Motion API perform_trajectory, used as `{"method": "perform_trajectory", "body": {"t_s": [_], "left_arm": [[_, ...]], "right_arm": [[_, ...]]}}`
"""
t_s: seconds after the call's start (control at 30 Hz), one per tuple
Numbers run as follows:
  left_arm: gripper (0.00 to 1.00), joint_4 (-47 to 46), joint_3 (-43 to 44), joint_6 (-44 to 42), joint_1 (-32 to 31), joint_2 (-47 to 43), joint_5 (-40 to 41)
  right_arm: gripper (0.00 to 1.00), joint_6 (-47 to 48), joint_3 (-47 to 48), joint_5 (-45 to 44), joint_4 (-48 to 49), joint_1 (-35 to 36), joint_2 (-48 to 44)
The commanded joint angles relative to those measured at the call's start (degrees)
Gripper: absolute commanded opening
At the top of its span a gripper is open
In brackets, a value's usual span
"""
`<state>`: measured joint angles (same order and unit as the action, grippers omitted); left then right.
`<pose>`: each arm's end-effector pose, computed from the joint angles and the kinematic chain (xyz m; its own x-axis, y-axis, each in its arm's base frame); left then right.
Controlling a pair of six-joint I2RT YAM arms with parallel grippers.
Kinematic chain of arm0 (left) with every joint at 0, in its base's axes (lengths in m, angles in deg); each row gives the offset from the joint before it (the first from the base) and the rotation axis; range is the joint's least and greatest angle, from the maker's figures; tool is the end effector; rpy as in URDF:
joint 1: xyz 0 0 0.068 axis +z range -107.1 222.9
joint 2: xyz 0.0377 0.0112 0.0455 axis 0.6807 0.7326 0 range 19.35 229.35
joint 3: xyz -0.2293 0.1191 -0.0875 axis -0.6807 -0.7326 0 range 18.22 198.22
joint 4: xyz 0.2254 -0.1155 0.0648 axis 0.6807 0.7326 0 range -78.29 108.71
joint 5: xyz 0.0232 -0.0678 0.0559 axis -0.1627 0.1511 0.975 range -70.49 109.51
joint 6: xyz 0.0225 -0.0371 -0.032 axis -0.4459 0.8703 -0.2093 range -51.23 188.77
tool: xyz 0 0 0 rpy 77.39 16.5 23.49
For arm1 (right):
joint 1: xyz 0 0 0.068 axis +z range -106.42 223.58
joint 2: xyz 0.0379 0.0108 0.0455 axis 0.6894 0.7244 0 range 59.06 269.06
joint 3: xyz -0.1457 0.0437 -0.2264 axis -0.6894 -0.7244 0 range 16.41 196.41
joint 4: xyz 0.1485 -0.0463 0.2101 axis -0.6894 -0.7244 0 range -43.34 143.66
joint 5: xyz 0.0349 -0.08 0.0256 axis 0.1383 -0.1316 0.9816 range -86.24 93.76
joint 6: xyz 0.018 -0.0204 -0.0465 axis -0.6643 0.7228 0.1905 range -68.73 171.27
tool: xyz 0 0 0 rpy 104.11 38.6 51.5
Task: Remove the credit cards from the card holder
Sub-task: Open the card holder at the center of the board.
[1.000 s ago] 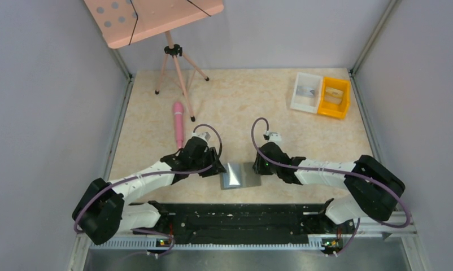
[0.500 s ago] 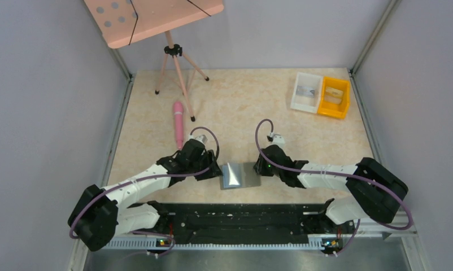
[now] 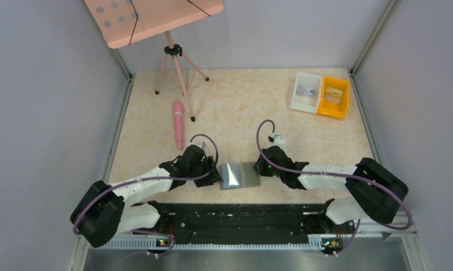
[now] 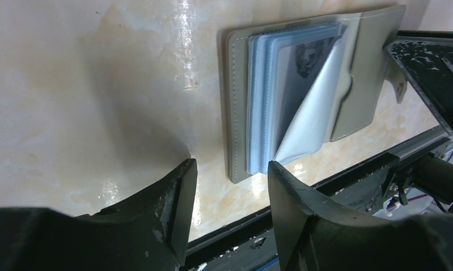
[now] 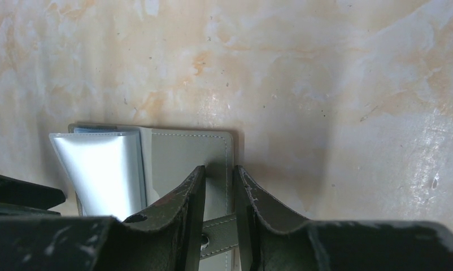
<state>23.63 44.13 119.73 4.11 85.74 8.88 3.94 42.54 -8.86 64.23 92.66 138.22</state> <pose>0.1565 -0.1342 0.1556 -0.9354 -0.2277 -0.2706 -0.0368 0.8236 -0.5659 0.1669 0.1807 0.1397 -0.7642 0.2139 -0.6085 -0.1030 0.8908 0.4425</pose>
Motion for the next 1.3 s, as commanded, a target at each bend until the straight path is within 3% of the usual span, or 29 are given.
{"method": "perform_trajectory", "body": {"t_s": [0.0, 0.2, 0.37, 0.8, 1.07, 1.17, 1.27], "left_arm": [[0.55, -4.92, -0.87, 0.36, -0.15, 1.54, 0.4], [0.51, -7.11, 0.63, 0.03, -0.19, 4.49, -0.98], [0.48, -8.32, 2.07, -0.26, -0.15, 4.87, -1.54], [0.41, -9.64, 2.5, -0.52, -0.15, 4.48, -2.8], [0.4, -9.7, 2.63, -0.25, -0.24, 2.53, -2.81], [0.4, -7.3, 2.55, -0.33, -0.19, 0.62, -0.82], [0.39, -0.62, 2.52, 0.22, -0.15, -3.85, 6.81]], "right_arm": [[0.26, -0.04, -1.86, 0.75, -4.94, 0.65, 1.74], [0.26, 0.41, 0.98, 1.76, -7.69, 0.63, -0.48], [0.36, 2.07, 6.56, 1.54, -13.88, 0.65, -3.19], [0.43, 4.53, 18.28, -1.13, -24.89, 0.62, -6.58], [0.38, 4.72, 19.08, 7.71, -16.3, 3.07, -5.79], [0.46, 3.9, 19.84, 5.83, -15.53, 5.67, -2.02], [0.52, 2.13, 20.58, 5.26, -13.79, 7.69, 1.73]]}}
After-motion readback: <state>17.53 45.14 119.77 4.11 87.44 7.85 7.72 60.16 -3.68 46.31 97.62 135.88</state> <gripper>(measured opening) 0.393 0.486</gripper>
